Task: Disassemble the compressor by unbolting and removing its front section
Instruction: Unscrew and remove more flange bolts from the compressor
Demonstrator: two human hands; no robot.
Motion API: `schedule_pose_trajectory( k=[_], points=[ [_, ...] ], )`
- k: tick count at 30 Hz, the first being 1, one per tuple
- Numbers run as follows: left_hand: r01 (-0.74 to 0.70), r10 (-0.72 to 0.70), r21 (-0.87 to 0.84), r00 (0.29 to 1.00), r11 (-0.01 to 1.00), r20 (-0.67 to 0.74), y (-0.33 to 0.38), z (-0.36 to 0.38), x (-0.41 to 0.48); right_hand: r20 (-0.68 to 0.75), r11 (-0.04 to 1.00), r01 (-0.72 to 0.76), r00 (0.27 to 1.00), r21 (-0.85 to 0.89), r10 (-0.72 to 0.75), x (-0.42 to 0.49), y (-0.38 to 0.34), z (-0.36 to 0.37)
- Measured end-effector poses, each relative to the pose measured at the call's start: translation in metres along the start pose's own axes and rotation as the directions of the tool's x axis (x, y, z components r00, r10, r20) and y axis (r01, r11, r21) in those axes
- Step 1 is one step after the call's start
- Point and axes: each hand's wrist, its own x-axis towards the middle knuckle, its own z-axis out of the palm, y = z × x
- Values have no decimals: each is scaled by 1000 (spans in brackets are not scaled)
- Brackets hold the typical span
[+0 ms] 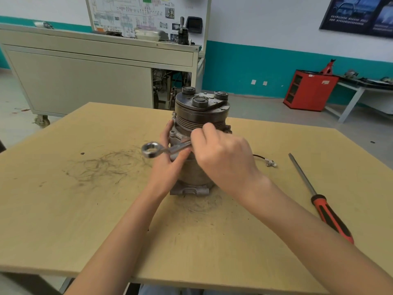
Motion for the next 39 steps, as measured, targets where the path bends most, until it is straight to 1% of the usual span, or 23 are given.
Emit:
schedule_pose_trajectory(
  k=[2,4,6,7,8,9,10,11,12,13,15,17,20,22,24,26,28,29,31,32,33,35,39],
  points=[
    [-3,4,-10,1000,1000,7,-1,0,1,-40,1000,-6,999,-4,6,-2,-3,3],
    [-16,16,-21,1000,1000,-5,-1,1,2,-117,996,-15,993,90,25,-8,5,7],
    [2,-2,5,1000,1000,-22,0,1,3,-151,920,-28,984,391,95,-22,19,13],
    [8,-8,18,1000,1000,-18,0,0,2,-110,782,-83,976,618,190,-30,27,15],
    [15,-15,22,1000,1000,-8,0,-1,1,0,541,-178,950,822,312,-37,35,17],
    [25,-25,22,1000,999,-1,0,-2,1,178,223,-287,894,932,411,-42,43,18],
    [33,-33,19,999,999,1,0,-2,1,378,-109,-370,812,922,445,-44,50,22],
    [35,-35,14,999,999,1,0,-2,0,557,-394,-409,718,823,418,-45,58,28],
    [34,-34,10,999,999,1,1,-2,0,687,-600,-409,635,687,354,-43,64,37],
    [33,-33,5,999,999,3,1,-2,0,774,-733,-392,566,557,285,-40,69,45],
    [34,-34,1,999,999,6,2,-2,1,865,-872,-330,468,363,183,-36,70,61],
    [29,-29,6,1000,1000,8,2,-2,0,899,-924,-277,417,262,130,-34,65,74],
    [27,-27,3,1000,1000,8,1,-2,1,906,-946,-225,403,232,126,-32,64,78],
    [27,-27,-1,1000,1000,10,1,-3,1,893,-927,-215,402,308,203,-30,69,74],
    [29,-29,-7,999,1000,17,0,-3,1,839,-808,-312,405,499,362,-27,76,63],
    [27,-27,-3,1000,1000,17,0,-3,1,697,-534,-449,492,716,521,-23,82,48],
    [25,-25,1,1000,1000,15,1,-3,2,520,-216,-495,635,842,572,-16,84,32],
    [27,-27,2,999,1000,18,1,-3,2,416,-26,-487,714,873,563,-12,82,24],
    [30,-30,3,999,1000,23,1,-3,2,193,413,-402,866,817,461,-2,73,13],
    [30,-30,5,999,1000,22,0,-3,1,118,592,-329,923,736,366,1,66,10],
    [27,-27,9,999,1000,20,0,-3,1,82,722,-259,959,642,271,3,59,7],
    [16,-16,14,1000,1000,19,-1,-4,1,66,863,-144,990,484,128,6,46,3],
    [8,-8,19,1000,1000,7,2,-2,0,60,967,-32,998,253,17,4,26,-4]
  ],
)
